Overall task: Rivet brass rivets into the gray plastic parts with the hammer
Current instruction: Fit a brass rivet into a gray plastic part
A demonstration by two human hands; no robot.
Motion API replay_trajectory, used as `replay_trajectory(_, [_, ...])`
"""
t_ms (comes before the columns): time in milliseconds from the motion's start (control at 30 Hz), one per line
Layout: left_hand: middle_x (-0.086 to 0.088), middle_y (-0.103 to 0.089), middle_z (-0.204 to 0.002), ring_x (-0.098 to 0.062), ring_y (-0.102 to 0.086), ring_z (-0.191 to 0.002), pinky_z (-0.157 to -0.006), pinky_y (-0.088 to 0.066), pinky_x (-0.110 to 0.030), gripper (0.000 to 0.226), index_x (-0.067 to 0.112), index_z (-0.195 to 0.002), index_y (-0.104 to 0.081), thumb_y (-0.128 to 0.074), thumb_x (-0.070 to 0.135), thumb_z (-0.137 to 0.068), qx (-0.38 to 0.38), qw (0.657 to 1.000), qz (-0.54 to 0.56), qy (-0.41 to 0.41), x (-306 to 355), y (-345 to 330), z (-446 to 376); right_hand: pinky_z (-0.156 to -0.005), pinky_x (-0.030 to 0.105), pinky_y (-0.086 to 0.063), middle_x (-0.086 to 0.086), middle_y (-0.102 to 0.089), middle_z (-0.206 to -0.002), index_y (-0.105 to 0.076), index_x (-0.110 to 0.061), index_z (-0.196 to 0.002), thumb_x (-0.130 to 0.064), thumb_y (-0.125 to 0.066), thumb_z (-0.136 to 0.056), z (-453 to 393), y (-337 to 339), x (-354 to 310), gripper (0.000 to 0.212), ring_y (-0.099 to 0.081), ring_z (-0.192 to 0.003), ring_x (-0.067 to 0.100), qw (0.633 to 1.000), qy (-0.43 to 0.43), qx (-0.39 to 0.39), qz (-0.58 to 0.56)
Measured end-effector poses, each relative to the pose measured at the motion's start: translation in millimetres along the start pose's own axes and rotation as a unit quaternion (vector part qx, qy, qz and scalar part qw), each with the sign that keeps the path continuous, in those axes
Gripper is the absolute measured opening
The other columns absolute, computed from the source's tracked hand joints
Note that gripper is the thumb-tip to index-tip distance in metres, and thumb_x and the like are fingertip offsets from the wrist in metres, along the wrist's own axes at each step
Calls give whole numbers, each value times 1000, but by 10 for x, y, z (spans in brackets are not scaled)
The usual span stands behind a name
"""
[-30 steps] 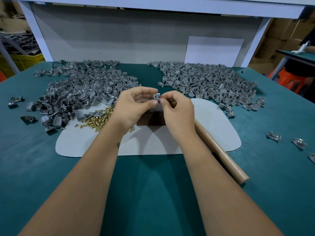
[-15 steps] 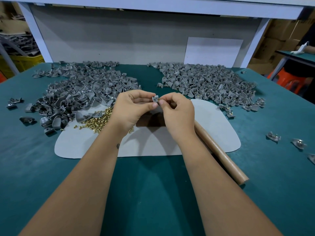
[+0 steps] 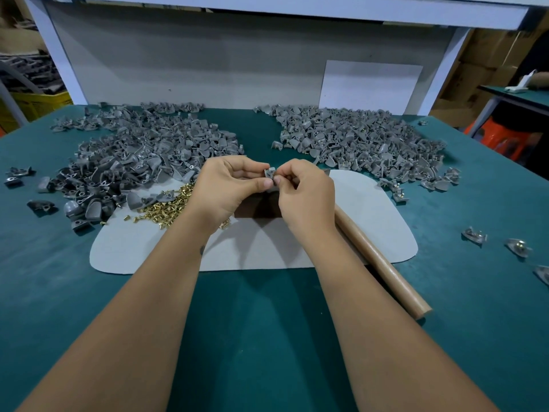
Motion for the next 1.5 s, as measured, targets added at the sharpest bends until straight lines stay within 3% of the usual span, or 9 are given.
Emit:
replay_trajectory(267, [12,-73,-69,1,-69,-69,-67,-51,-10,30,16,-89,-68,-73,-11,-78,24,999,-8,-32,6,-43,27,-74,25,-45,-2,-63,-85,-68,-14,-82,-9,-63,-85,-9,-5,35,8,-56,-79,10,999,2,14,-33])
replay_trajectory(400, [15,-73,-73,4,-68,-76,-72,-51,-9,33,24,-95,-70,-73,-6,-80,25,999,-18,-44,26,-21,19,-72,14,-42,-5,-63,-87,-70,-17,-87,-11,-64,-86,-8,7,27,9,-54,-80,4,998,12,36,-40])
replay_trajectory(567, [8,-76,-79,-2,-70,-77,-72,-53,-13,18,18,-91,-71,-68,0,-88,45,998,13,-32,8,20,6,-75,3,-36,-4,-65,-92,-73,-15,-95,-7,-61,-87,7,26,-37,16,-53,-84,1,997,43,48,-40])
replay_trajectory(700, [3,-76,-79,-9,-72,-75,-70,-55,-16,16,18,-87,-72,-67,2,-90,77,996,36,-21,-23,60,1,-77,14,-45,-7,-61,-91,-69,-17,-107,-5,-63,-84,15,-17,-22,27,-54,-78,2,998,31,27,-56])
replay_trajectory(800, [2,-75,-76,-11,-72,-71,-70,-56,-17,14,17,-87,-71,-67,4,-90,83,996,38,-15,-29,69,-7,-75,19,-48,-8,-61,-89,-68,-20,-106,-6,-66,-79,17,-34,-25,31,-55,-76,2,997,26,26,-74])
replay_trajectory(1000, [1,-75,-72,-8,-72,-72,-69,-55,-15,16,15,-85,-73,-63,6,-93,49,998,26,-12,14,42,-8,-72,9,-43,-14,-59,-85,-72,-20,-94,-8,-69,-79,13,25,-36,20,-56,-78,-1,994,53,58,-72])
replay_trajectory(1133, [7,-74,-73,-5,-68,-72,-70,-54,-17,17,23,-83,-75,-67,10,-91,53,998,-37,-25,38,74,-6,-72,17,-47,-17,-56,-87,-72,-21,-97,-7,-67,-81,-7,42,-25,22,-56,-76,2,996,48,48,-64])
replay_trajectory(1267, [12,-73,-75,2,-66,-73,-73,-52,-15,19,26,-79,-73,-71,10,-88,58,994,-93,-19,-6,69,10,-76,20,-47,-11,-59,-94,-71,-18,-95,2,-53,-81,-20,41,21,31,-57,-83,4,998,47,24,-28])
replay_trajectory(1500, [1,-69,-104,-11,-60,-114,-106,-46,-37,13,18,-83,-73,-74,5,-84,58,988,-139,37,-96,66,6,-77,25,-46,-16,-56,-81,-68,-21,-80,-8,-63,-81,-71,63,101,14,-56,-81,10,1000,5,24,-15])
Point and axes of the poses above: each hand's wrist, its own z-axis away from the middle knuckle, its own y-axis out of the back of the hand, x = y × z, the point moved 6 cm from there along -z, towards the middle knuckle
